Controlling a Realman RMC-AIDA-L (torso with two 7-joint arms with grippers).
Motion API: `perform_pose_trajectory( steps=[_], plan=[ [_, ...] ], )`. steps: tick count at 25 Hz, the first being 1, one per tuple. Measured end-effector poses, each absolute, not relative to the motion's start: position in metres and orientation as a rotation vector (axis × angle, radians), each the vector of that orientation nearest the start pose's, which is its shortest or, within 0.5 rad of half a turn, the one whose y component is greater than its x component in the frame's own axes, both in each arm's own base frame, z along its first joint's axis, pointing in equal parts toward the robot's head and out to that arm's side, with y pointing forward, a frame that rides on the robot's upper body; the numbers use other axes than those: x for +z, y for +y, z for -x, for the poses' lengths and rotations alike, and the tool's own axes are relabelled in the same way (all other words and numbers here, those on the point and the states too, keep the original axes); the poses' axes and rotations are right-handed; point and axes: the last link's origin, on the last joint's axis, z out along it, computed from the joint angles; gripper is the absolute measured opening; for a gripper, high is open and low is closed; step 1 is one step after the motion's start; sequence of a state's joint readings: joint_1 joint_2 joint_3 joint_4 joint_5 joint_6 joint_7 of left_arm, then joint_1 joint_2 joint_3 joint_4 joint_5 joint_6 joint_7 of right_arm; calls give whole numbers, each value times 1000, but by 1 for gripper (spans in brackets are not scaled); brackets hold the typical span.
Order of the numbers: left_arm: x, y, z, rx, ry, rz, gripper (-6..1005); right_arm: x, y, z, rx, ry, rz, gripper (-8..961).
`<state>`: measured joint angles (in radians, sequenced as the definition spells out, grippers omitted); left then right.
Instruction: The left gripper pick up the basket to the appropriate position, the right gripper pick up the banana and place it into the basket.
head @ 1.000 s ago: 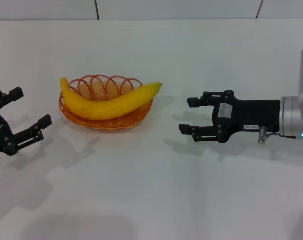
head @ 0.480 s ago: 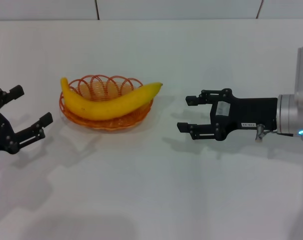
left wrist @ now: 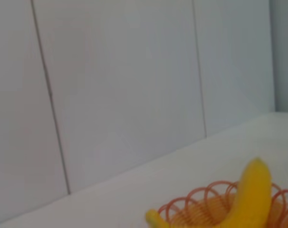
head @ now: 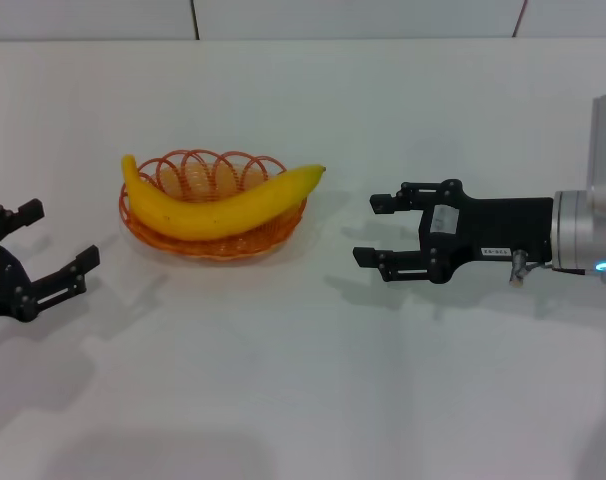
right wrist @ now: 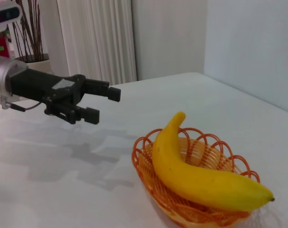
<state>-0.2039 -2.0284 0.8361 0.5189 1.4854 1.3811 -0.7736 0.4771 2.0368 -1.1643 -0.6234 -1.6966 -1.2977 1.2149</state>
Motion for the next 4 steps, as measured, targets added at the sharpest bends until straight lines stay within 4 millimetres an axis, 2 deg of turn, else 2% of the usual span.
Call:
perform_pose_trajectory(
  steps=[4],
  plan=[
    [19, 268, 355, -596, -382, 2272, 907, -37, 332, -262, 518, 371, 2778, 745]
  ],
)
